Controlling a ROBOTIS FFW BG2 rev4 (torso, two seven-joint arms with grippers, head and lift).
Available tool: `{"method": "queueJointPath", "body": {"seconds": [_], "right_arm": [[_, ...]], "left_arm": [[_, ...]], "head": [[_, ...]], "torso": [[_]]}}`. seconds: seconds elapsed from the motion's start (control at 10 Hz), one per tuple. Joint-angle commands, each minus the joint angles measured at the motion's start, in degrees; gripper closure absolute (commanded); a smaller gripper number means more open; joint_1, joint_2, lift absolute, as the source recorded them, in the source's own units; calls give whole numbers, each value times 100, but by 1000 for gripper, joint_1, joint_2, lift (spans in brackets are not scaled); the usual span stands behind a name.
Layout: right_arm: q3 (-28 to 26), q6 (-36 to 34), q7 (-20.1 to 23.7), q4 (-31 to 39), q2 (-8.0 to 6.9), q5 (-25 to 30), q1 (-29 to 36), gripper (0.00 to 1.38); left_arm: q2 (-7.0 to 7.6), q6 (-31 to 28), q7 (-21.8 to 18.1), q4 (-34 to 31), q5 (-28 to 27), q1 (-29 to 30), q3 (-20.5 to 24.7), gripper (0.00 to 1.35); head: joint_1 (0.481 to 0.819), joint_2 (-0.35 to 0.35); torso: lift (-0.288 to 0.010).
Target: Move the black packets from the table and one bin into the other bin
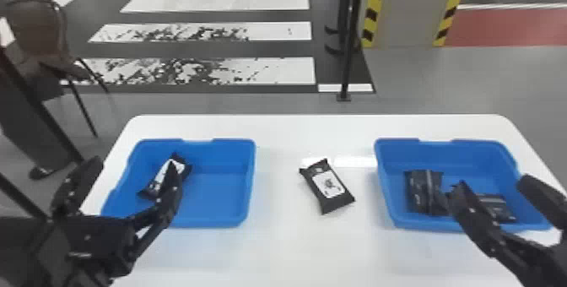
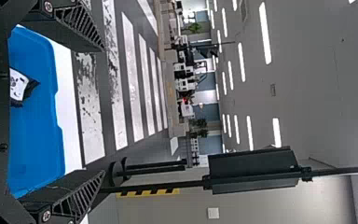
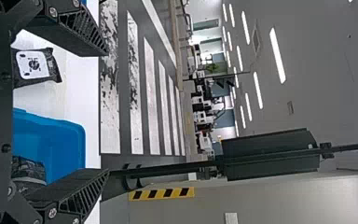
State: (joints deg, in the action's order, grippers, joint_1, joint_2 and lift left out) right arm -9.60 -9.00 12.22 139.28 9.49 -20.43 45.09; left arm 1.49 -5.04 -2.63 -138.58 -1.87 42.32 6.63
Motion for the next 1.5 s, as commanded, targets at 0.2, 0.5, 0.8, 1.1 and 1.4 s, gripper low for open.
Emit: {"method": "queueJointPath", "body": {"seconds": [0.2, 0.5, 0.8, 1.1, 1.4], "right_arm": [[0, 1, 0, 14, 0, -48, 4, 130], [0, -70, 0, 28, 9, -117, -38, 131], [286, -267, 0, -422, 167, -117, -1022, 131], [525, -576, 141, -1518, 281, 283, -2316, 125], [823, -576, 527, -2868, 316, 626, -3652, 124]], "left_arm": [[9, 40, -1, 0, 4, 0, 0, 98], [9, 54, -1, 0, 4, 0, 11, 98], [27, 12, -1, 28, 15, -28, -23, 98], [53, -87, -1, 56, 38, -42, -69, 98], [158, -284, -19, 56, 221, -141, -308, 98]], "head": [[695, 56], [695, 57], [695, 66], [695, 73], [695, 51]], "torso": [[-110], [-110], [-110], [-110], [-110]]}}
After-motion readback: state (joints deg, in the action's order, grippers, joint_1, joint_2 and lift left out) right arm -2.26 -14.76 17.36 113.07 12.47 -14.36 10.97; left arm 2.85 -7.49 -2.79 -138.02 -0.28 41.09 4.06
